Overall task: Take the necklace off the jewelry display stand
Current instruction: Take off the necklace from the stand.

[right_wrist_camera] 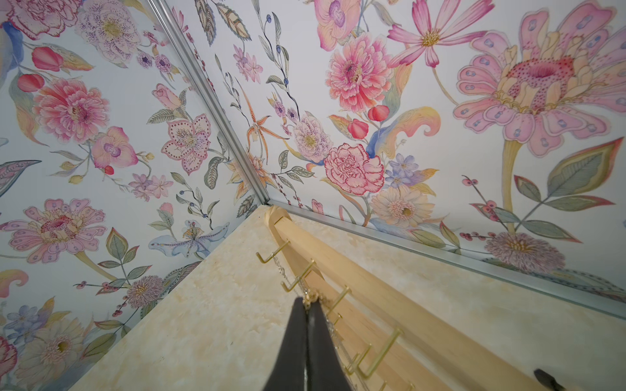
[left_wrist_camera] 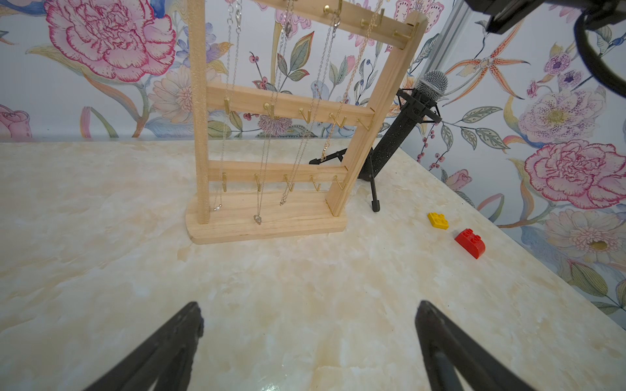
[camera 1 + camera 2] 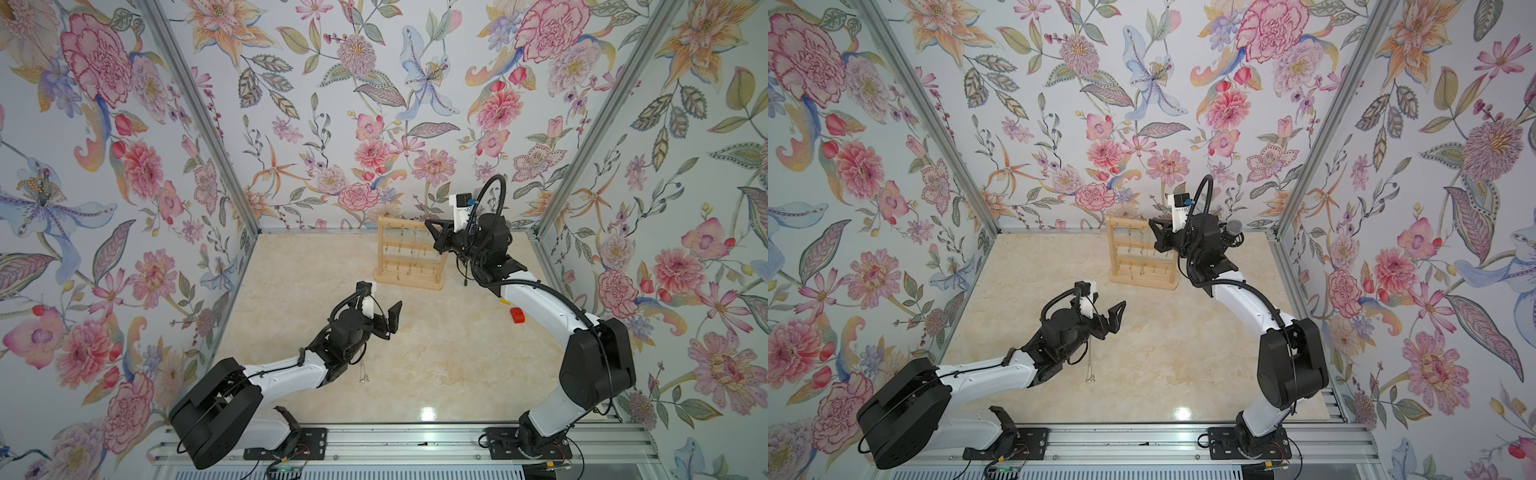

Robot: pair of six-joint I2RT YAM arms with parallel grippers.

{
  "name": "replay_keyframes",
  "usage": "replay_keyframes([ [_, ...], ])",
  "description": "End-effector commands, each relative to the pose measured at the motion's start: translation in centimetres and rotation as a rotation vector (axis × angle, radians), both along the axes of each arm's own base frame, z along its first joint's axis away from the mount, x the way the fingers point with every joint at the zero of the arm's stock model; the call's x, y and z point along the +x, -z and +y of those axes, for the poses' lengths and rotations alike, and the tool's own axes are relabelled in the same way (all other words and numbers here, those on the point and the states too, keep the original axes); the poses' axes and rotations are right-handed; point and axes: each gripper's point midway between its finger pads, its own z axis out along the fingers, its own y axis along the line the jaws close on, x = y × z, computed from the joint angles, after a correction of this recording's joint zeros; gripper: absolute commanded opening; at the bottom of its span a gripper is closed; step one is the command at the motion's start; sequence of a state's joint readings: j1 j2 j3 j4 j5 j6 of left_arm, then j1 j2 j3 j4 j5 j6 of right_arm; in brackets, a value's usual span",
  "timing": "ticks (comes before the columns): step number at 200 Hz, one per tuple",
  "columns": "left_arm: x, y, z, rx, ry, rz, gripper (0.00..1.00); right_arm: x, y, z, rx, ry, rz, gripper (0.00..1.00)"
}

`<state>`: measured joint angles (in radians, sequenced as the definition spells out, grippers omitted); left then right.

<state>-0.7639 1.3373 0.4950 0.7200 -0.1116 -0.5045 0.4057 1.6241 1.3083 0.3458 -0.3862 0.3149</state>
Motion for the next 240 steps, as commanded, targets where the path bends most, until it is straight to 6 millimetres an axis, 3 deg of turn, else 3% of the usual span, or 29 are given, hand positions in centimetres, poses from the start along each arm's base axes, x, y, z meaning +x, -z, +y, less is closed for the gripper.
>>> replay_keyframes([
  [1, 0.0, -0.9, 0.1, -0.024, -0.007, -0.023, 0.99, -2.1, -4.0, 0.4, 0.036, -0.031, -0.093, 0.00],
  [43, -0.3, -2.2, 0.7, -0.031, -0.012, -0.046, 0.99, -4.6, -5.6, 1.1, 0.015, -0.054, -0.127, 0.00],
  [104, -1.6, -6.2, 1.9, -0.052, -0.013, -0.111, 0.99, -9.0, -7.5, 1.4, 0.021, -0.107, -0.142, 0.00],
  [177, -7.0, -10.5, 0.7, -0.104, 0.228, -0.237, 0.99, -14.2, -8.5, 1.5, 0.006, -0.193, -0.124, 0.00],
  [240, -10.4, -12.5, 0.3, -0.106, 0.381, -0.303, 0.99, -17.2, -6.9, 1.3, 0.020, -0.256, -0.073, 0.00],
])
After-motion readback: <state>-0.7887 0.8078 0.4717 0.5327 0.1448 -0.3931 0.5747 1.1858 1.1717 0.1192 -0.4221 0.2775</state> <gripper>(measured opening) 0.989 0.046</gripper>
